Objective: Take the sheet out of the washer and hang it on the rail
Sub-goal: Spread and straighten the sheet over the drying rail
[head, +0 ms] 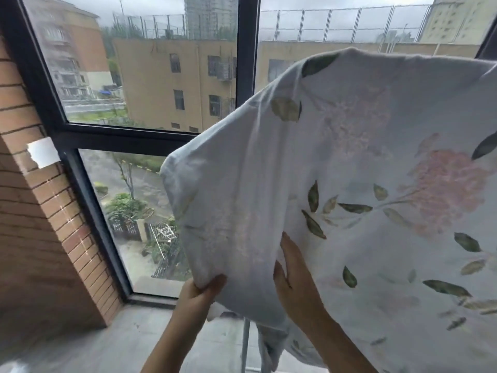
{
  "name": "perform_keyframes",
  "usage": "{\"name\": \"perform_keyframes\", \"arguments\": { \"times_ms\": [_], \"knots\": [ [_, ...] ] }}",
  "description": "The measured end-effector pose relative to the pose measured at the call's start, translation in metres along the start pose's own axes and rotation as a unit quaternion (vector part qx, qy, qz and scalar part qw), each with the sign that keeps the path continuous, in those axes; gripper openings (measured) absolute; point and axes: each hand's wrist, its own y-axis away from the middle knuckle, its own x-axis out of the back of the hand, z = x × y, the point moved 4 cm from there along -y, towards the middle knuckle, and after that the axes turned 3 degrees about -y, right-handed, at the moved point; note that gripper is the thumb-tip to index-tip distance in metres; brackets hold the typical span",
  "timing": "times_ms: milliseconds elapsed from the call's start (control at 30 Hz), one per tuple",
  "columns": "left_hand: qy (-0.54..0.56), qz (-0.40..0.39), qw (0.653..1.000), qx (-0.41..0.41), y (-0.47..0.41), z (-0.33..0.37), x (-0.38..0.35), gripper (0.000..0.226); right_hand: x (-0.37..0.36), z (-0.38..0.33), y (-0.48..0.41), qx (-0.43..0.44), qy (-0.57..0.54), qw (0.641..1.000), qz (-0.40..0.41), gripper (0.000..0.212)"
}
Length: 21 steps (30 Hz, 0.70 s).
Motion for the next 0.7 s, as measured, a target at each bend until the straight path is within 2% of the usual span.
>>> {"name": "perform_keyframes", "arguments": {
  "times_ms": [133,233,333,400,533,633,700],
  "knots": [
    [-0.018,0.146,0.987,-0.062,0.019,0.007,0.01,0.014,-0.012,0.016,0.031,-0.098,-0.098,0.988,-0.07,0.044],
    [-0.067,0.266,0.956,-0.107,0.034,0.024,0.031,0.012,-0.02,0.019,0.05,-0.131,-0.119,0.977,-0.119,0.047],
    [-0.093,0.364,0.913,-0.161,0.046,0.043,0.066,0.017,-0.029,0.014,0.066,-0.127,-0.132,0.971,-0.155,0.043],
    [-0.095,0.371,0.91,-0.158,0.051,0.046,0.081,0.021,-0.037,0.01,0.073,-0.131,-0.14,0.967,-0.168,0.039],
    [-0.051,0.307,0.941,-0.132,0.053,0.032,0.077,0.021,-0.053,-0.005,0.074,-0.147,-0.154,0.964,-0.16,0.034],
    [0.0,0.265,0.958,-0.109,0.048,0.022,0.072,0.015,-0.057,-0.015,0.065,-0.153,-0.161,0.968,-0.115,0.033],
    [0.032,0.247,0.963,-0.101,0.035,0.025,0.079,0.011,-0.055,-0.026,0.056,-0.151,-0.168,0.973,-0.056,0.042]
  ]
}}
